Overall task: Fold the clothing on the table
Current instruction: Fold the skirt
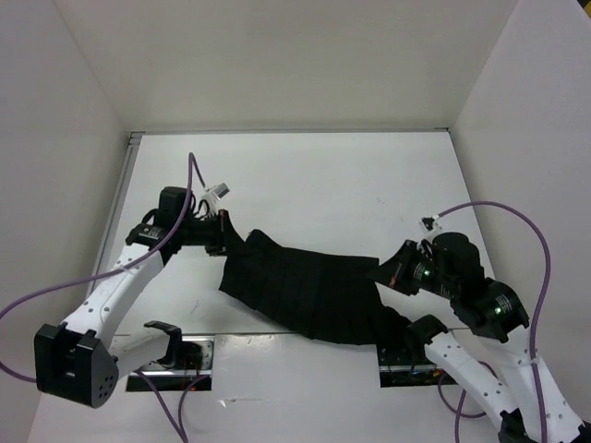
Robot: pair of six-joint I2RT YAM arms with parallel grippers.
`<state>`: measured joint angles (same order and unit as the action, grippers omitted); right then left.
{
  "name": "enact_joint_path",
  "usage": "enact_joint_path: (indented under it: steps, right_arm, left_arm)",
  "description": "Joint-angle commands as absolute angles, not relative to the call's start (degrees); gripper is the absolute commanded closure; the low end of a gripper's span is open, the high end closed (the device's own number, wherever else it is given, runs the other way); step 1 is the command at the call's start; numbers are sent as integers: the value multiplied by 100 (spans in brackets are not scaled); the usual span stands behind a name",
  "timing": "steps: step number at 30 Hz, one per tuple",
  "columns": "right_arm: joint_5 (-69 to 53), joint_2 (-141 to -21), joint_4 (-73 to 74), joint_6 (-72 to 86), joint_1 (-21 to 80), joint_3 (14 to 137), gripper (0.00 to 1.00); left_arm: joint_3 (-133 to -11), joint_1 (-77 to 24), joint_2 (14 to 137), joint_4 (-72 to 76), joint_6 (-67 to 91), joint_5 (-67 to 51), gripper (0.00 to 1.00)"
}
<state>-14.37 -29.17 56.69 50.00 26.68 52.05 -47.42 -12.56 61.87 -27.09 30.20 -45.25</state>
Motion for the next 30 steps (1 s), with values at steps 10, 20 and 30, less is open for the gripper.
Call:
enact_joint_path:
  steps: [10,20,30]
  right_arm:
    - [765,-6330,4919,3212,1807,7152,100]
    - [554,-8956,4500,1635,439,12073,100]
    - [-306,-7191,3500,2205,1019,7871,100]
  left_arm:
    - [-7324,-1037,9299,-2180,2769,-4104,90]
    - [-15190,-642,12401,-3946,2619,-4499,87]
    - [-10009,-597,10601,-1699,2417,-4492,79]
